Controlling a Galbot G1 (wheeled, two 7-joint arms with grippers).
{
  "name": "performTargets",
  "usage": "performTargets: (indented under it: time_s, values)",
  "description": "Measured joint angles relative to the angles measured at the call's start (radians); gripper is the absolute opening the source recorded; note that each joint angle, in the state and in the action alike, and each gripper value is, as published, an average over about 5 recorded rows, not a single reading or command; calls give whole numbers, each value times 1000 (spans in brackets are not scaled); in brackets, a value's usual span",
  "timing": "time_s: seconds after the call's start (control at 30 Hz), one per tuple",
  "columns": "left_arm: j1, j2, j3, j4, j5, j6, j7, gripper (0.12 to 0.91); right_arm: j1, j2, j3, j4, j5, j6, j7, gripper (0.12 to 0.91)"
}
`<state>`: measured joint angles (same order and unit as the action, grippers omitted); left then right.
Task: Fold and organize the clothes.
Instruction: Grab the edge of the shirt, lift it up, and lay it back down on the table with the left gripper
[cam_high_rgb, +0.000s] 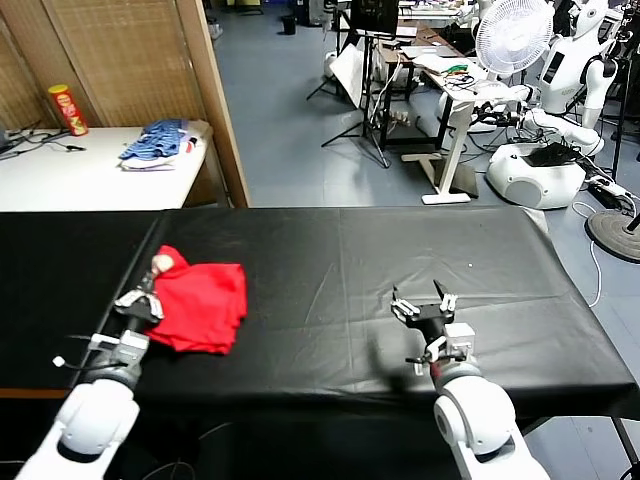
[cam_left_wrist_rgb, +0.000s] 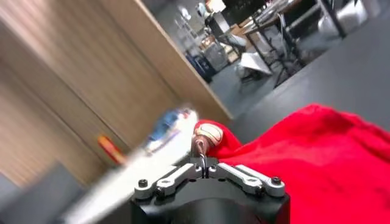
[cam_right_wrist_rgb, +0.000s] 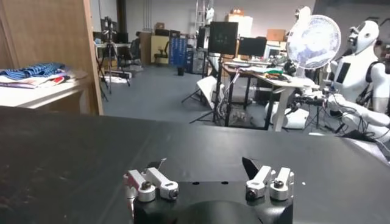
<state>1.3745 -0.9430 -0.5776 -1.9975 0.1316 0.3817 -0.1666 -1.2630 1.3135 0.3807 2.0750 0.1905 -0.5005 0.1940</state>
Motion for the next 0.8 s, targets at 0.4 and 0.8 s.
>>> performTargets:
  time_s: [0.4,0.8]
  values:
    - [-55,-91,201,-118,-409,47,-19,137,-17,-1,5,-9,-5,4,-13,798]
    - [-170,-361,422,-16,-556,32,-11,137,-32,-23,-22,-20,9,23,-65,798]
